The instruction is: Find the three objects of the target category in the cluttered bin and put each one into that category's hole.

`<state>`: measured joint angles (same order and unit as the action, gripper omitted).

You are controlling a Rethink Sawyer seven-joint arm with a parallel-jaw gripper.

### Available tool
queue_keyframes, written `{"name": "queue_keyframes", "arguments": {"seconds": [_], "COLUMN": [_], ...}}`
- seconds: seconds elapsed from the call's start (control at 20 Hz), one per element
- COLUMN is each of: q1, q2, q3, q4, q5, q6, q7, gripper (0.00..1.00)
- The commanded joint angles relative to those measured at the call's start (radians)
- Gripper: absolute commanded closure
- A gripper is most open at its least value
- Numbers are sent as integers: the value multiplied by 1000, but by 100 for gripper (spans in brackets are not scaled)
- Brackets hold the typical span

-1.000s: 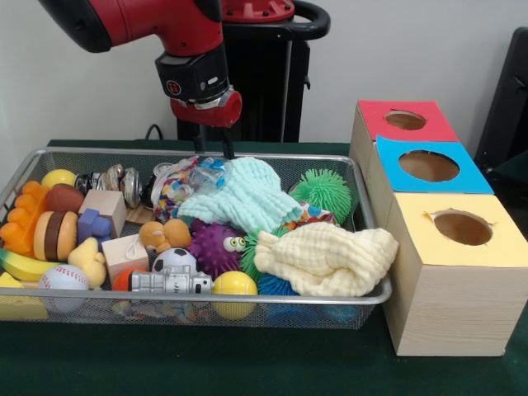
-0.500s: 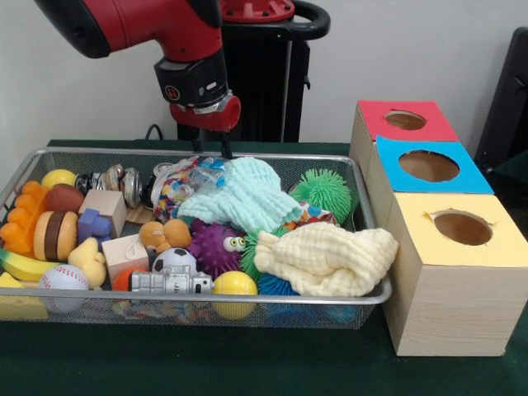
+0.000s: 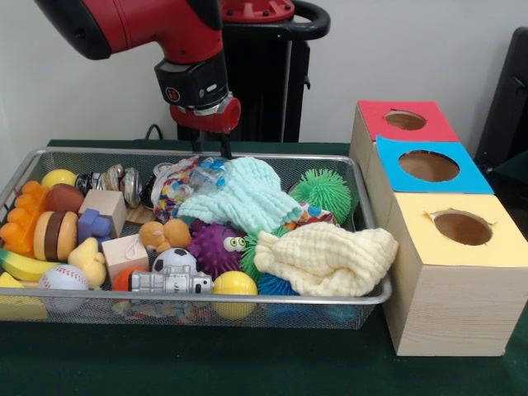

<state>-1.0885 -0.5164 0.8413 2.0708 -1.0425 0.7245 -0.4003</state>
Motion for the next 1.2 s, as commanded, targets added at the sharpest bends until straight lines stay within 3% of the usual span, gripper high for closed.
{"name": "queue_keyframes", "arguments": {"seconds": [0.05, 1.2], "q1": [1, -46], "q2": [-7, 98], "q3": [-32, -14], "q4": [-171, -217], "q5": [-87, -132], "q6": [-8, -75], "q7": [-53, -118], "gripper": [0, 0]}}
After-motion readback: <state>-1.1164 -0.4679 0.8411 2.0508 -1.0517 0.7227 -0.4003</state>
